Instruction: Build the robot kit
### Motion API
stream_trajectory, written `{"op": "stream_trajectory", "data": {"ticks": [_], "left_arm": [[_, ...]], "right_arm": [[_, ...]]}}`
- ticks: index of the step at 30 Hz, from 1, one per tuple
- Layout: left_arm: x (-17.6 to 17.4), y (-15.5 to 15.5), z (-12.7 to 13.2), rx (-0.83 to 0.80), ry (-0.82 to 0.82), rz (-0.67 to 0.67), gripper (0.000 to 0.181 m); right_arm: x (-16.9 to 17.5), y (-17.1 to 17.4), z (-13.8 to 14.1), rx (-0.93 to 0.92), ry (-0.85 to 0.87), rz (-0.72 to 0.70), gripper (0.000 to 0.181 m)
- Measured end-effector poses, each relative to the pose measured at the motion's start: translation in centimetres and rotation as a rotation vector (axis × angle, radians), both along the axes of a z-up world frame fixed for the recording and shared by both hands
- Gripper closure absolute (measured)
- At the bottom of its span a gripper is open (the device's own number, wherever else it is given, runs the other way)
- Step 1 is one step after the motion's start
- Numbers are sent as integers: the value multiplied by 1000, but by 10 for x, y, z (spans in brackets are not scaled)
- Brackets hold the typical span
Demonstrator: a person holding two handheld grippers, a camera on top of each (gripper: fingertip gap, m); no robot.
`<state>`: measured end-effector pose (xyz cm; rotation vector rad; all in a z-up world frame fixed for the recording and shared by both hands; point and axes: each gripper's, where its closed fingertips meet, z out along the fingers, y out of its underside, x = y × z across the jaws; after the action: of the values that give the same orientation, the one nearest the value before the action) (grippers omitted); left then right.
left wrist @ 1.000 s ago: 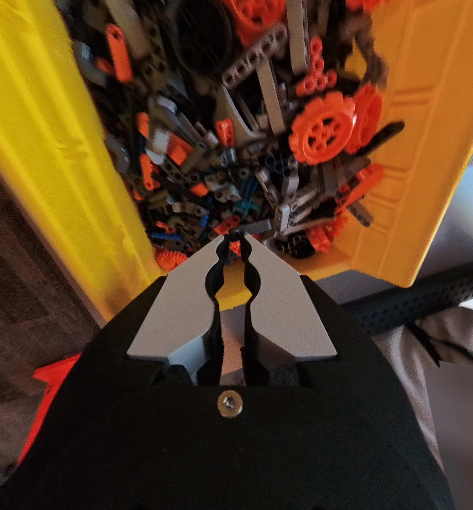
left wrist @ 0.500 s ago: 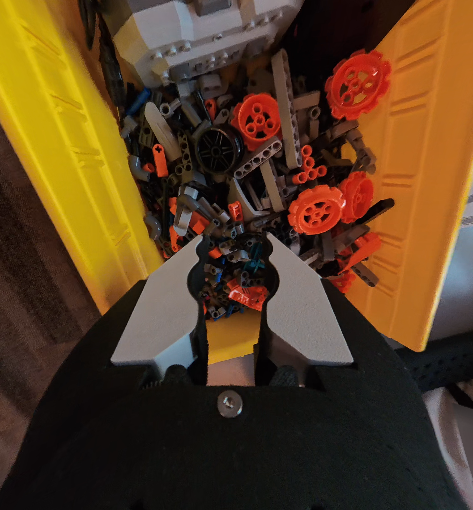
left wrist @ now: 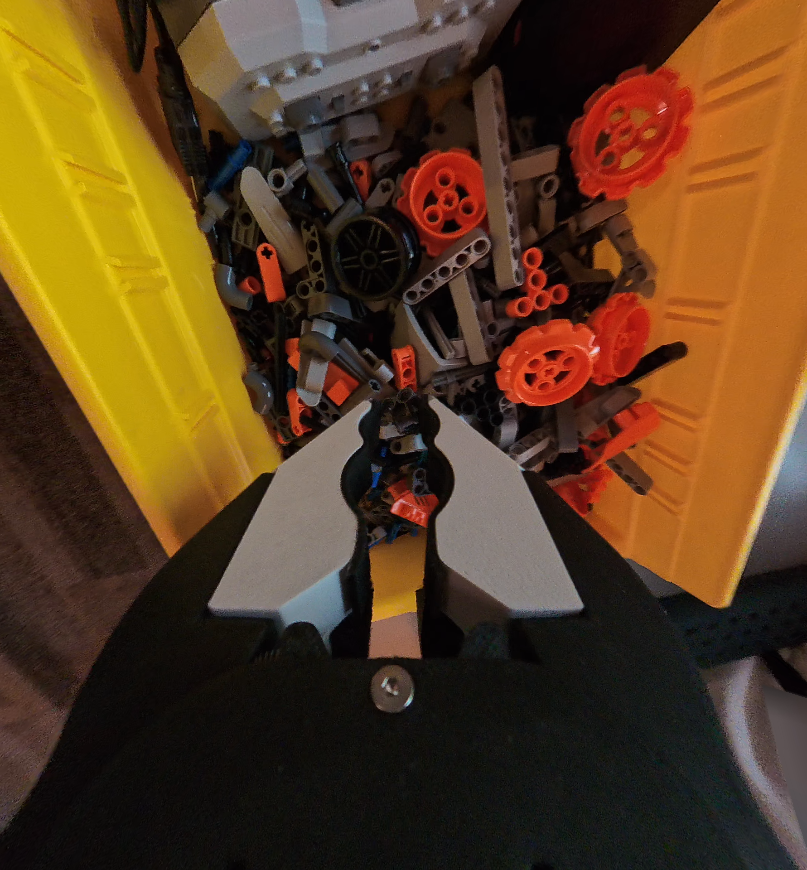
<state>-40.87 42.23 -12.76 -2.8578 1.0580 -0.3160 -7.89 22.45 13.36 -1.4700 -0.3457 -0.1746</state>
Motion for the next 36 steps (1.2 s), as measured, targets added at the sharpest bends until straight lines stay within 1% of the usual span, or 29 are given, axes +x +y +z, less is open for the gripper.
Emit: {"op": "stream_trajectory", "data": {"ticks": [2,5,8,10,14,18,22,25,28,30,33,36], "left_arm": [[6,-5,6,-35,-77,20,166],[15,-16,13,-140,-197,56,166],[15,-25,16,-229,-255,80,166],[15,-25,18,-248,-279,101,166],[14,-21,20,-202,-254,95,166],[22,-24,24,-166,-243,35,166],[37,-17,29,-74,-241,-42,166],[47,-18,30,-59,-254,-70,165],[44,-17,25,-58,-224,-69,165],[41,-13,25,-48,-213,-52,160],[39,-9,28,-22,-221,-37,147],[32,-4,36,31,-209,-30,147]], "right_arm": [[0,0,-1,-2,-2,0,181],[-1,1,-1,-5,-4,2,181],[-2,1,-2,-7,-8,2,181],[-2,1,-2,-7,-11,2,181],[-2,2,-2,-9,-12,1,181],[-1,2,-3,-11,-19,-3,181],[1,2,-3,-12,-20,-7,181],[1,2,-4,-13,-22,-8,181],[1,3,-5,-15,-28,-9,181],[2,4,-6,-17,-33,-11,181],[2,6,-8,-22,-31,-12,181],[1,9,-11,-32,-39,-11,181]]}}
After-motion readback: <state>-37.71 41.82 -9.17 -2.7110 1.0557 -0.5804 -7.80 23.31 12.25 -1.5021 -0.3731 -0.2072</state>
